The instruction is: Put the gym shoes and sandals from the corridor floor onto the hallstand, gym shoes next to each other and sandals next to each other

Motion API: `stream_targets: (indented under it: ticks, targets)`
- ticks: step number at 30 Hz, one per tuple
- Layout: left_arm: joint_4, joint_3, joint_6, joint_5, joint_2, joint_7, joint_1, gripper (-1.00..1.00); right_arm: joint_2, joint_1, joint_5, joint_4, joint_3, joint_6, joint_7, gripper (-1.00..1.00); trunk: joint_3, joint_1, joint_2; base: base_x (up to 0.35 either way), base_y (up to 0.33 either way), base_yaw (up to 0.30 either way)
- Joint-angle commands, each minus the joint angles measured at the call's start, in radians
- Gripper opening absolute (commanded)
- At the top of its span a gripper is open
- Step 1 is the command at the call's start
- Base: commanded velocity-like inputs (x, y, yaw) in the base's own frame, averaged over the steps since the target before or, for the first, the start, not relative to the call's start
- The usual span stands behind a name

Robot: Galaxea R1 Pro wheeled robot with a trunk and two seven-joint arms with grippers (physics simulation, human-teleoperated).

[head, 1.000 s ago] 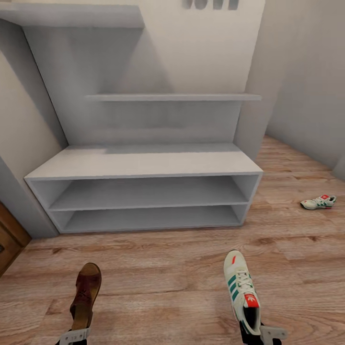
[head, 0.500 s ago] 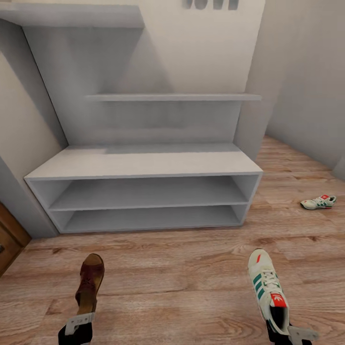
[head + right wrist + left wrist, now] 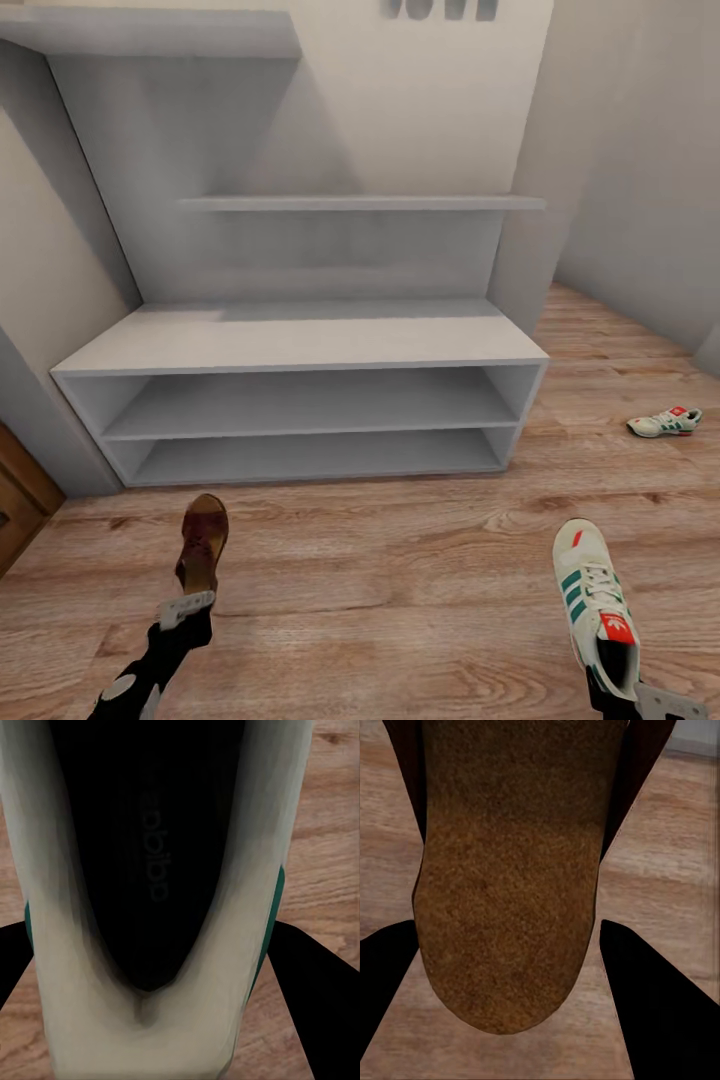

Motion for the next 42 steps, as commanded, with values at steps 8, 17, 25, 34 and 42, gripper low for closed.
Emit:
stream_targets:
  ticks: [8, 17, 25, 34, 42]
  targets:
    - [0.001, -0.052, 0.106, -0.010, -0.001, 0.081, -0.105, -1.00, 0.004, -0.001, -0.009, 0.004, 0.003, -0.003, 0.005, -1.00, -0.001, 0.000, 0.000, 0.000, 0.000, 0.000]
    - [-0.002, -0.143, 0.236, -0.006, -0.012, 0.190, -0.218, -1.00, 0.008, -0.001, -0.008, 0.006, 0.003, -0.002, 0.006, -1.00, -0.001, 0.000, 0.000, 0.000, 0.000, 0.000]
    - [-0.004, -0.145, 0.266, -0.009, -0.011, 0.190, -0.264, -1.00, 0.008, -0.001, -0.008, 0.006, 0.003, -0.002, 0.006, -1.00, -0.001, 0.000, 0.000, 0.000, 0.000, 0.000]
    - [-0.013, -0.157, 0.322, -0.008, -0.008, 0.189, -0.276, -1.00, 0.008, -0.001, -0.009, 0.005, 0.003, -0.003, 0.007, -1.00, -0.001, 0.000, 0.000, 0.000, 0.000, 0.000]
    - [-0.036, -0.191, 0.328, -0.007, -0.013, 0.184, -0.275, -1.00, 0.008, -0.001, -0.009, 0.005, 0.003, -0.003, 0.007, -1.00, -0.001, 0.000, 0.000, 0.000, 0.000, 0.000]
